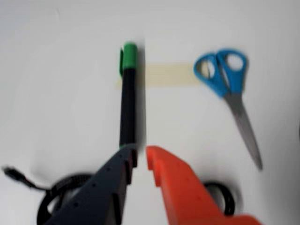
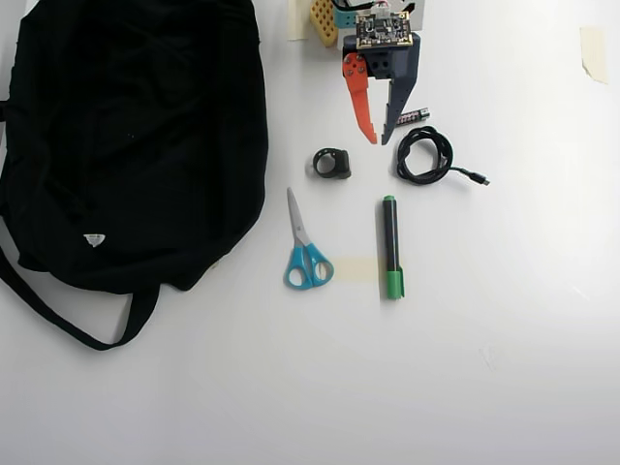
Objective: Put the green marker into the black bag
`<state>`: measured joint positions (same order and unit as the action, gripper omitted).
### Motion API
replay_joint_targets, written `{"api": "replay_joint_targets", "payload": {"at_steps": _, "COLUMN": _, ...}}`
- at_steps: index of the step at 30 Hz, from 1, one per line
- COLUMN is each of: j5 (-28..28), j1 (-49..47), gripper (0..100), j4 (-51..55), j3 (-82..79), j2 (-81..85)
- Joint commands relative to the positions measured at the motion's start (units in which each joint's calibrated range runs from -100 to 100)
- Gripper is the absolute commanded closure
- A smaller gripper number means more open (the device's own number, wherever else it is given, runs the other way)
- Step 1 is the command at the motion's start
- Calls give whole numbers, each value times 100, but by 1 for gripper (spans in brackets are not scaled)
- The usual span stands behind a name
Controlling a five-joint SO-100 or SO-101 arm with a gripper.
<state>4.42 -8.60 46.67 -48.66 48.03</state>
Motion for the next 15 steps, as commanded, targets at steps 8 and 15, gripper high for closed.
{"api": "replay_joint_targets", "payload": {"at_steps": 8, "j5": -2, "j1": 22, "gripper": 98, "j4": -94, "j3": 1991, "j2": -1434}}
{"api": "replay_joint_targets", "payload": {"at_steps": 15, "j5": -7, "j1": 44, "gripper": 98, "j4": -94, "j3": 3159, "j2": -2297}}
